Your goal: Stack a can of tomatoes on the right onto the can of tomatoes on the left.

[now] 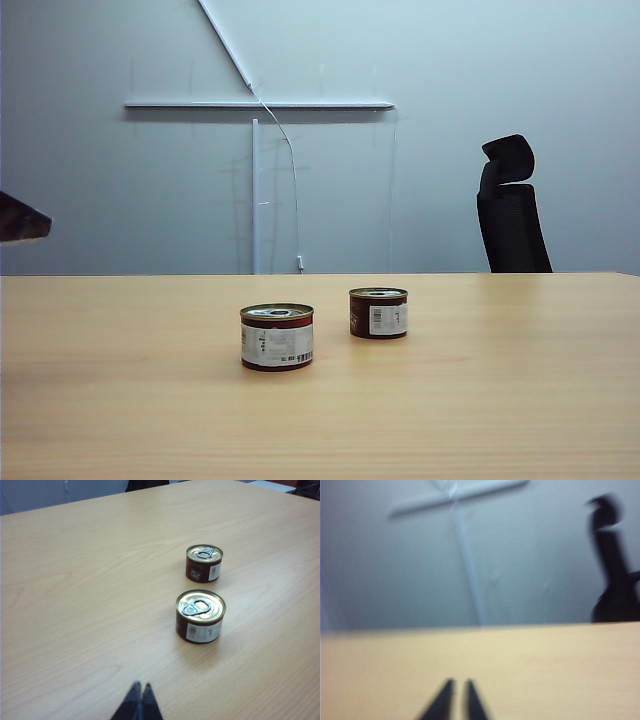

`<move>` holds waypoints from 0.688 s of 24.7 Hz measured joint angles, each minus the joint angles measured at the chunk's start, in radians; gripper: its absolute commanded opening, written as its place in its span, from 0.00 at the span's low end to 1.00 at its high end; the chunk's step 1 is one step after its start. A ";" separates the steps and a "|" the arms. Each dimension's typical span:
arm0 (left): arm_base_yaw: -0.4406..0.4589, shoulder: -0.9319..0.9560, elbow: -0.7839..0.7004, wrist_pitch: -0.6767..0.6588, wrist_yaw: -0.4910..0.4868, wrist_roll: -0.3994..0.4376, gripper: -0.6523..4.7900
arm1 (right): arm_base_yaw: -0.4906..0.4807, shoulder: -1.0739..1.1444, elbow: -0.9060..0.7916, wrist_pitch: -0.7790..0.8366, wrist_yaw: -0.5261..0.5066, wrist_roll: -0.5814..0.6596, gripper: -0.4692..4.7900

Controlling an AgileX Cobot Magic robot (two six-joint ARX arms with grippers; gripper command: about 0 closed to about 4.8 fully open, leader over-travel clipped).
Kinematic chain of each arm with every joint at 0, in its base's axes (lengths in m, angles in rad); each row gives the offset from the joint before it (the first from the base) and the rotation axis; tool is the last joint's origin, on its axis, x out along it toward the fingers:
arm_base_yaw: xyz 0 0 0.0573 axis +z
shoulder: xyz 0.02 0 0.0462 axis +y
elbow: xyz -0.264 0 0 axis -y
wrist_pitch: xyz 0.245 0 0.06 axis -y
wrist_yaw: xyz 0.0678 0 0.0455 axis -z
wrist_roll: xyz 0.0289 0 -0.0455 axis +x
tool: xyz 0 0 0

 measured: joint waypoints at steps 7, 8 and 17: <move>0.002 0.003 0.000 0.001 -0.003 0.000 0.12 | 0.055 0.546 0.203 -0.047 -0.312 -0.208 1.00; 0.001 0.003 0.000 0.000 -0.003 0.000 0.12 | 0.099 0.700 0.253 -0.046 -0.311 -0.272 1.00; 0.002 0.003 0.000 0.000 -0.006 0.000 0.12 | 0.304 1.199 0.425 -0.010 -0.311 -0.565 1.00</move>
